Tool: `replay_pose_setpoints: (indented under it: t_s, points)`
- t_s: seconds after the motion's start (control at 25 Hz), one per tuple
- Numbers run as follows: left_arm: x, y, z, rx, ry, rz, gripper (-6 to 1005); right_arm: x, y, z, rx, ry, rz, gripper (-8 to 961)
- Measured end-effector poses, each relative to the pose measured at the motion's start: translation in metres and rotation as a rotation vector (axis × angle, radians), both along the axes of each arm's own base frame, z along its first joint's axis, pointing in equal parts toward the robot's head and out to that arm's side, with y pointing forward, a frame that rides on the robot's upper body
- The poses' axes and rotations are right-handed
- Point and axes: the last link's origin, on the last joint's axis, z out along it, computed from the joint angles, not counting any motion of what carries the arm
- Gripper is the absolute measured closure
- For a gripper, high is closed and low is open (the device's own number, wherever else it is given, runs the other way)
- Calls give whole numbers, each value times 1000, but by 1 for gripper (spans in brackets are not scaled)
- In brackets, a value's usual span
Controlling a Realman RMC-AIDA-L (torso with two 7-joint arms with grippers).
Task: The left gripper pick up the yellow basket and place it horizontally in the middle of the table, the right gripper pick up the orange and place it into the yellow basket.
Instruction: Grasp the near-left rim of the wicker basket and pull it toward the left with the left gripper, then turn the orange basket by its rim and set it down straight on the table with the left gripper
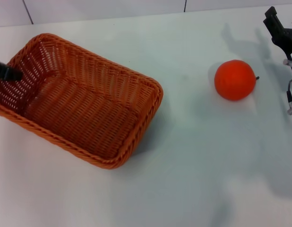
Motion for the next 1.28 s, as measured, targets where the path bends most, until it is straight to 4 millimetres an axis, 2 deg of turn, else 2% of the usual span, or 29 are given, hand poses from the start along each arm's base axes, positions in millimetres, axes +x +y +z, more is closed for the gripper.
replay_pose_setpoints:
  t_s: [0.24,0.36,0.4,0.6,1.0,1.28]
  points:
    - [-11,-21,13,60,-232,125,807,0,1,0,-2,1,0,47]
    - [-14,-27,17,79,-285,153,820,-2,2,0,-4,1,4,50]
    - [-21,-35,21,107,-349,200,824,-2,3,0,-5,1,4,50]
    - [-34,-47,25,149,-408,273,832,-3,7,-2,-19,-1,-2,54]
    - [-37,-70,21,145,-603,293,832,-1,8,-3,-33,-2,-18,63]
    - [-46,-85,3,186,-668,370,832,0,8,-3,-34,-2,-24,68]
